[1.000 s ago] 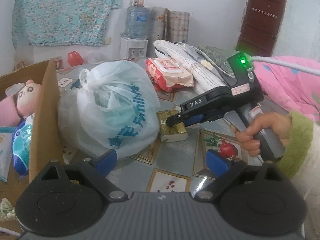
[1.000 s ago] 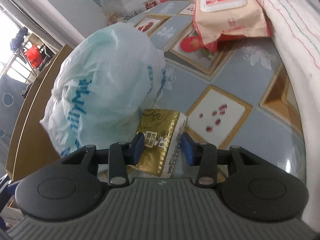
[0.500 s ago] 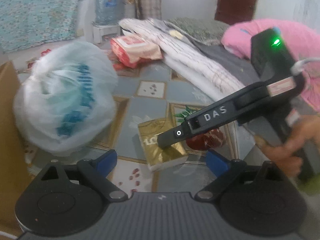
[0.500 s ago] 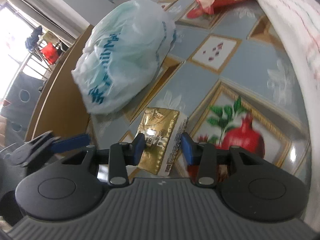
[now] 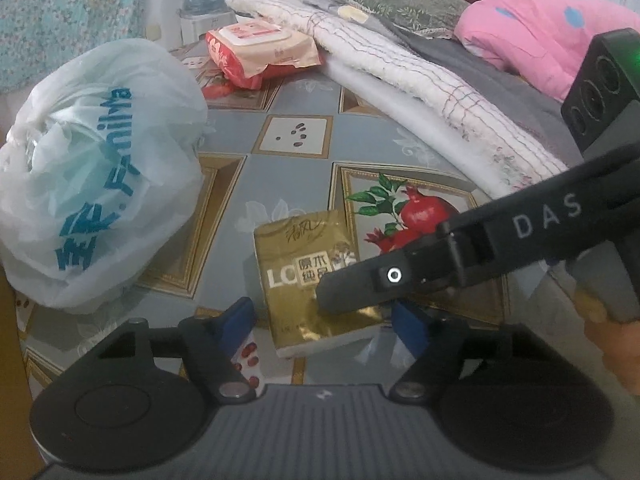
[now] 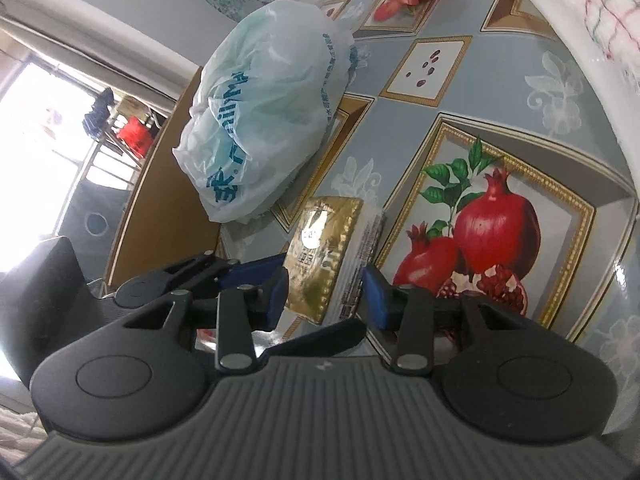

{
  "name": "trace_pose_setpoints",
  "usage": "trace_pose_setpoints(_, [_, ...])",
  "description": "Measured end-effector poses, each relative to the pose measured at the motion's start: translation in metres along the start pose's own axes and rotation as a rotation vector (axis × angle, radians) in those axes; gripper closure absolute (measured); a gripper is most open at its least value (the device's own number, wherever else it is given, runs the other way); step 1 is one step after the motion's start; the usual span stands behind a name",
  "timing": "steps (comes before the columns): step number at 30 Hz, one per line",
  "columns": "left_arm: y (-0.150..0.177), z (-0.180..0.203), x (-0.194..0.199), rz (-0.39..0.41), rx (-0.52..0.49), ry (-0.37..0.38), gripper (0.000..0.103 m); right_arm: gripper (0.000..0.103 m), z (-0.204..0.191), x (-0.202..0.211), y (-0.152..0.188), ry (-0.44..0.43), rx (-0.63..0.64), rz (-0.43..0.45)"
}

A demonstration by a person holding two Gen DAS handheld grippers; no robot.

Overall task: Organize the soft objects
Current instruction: 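Close the right gripper on the gold tissue pack, then lift the tissue pack and carry it over the cardboard box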

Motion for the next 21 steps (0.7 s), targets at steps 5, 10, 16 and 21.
trace_pose_setpoints(5, [-0.004,0.001,-0.003,0.003,-0.01,-0.015,0.031,0.062,0.004,0.0,0.001,-0.022,-0.023,0.009])
trace_pose_setpoints(10, [-0.005,0.003,-0.003,0.014,-0.012,-0.024,0.038,0.062,0.013,0.001,0.0,-0.069,-0.066,0.033])
trace_pose_setpoints(16, [-0.004,0.006,-0.001,0.032,-0.014,-0.053,0.042,0.062,0.014,0.002,0.002,-0.079,-0.069,0.059])
trace_pose_setpoints(21, [-0.001,0.008,0.012,0.063,-0.019,-0.067,0.042,0.061,0.002,0.007,0.004,-0.062,-0.026,0.076])
Point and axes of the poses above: each gripper's, at about its wrist camera, not at the fingertips, and x roughly against the way its jaws point, z to its right, y to its underside, the point moved 2 cm from there along -x, roughly the way its jaws point, and after that the axes turned 10 degrees about -z, right-handed, at the moved point
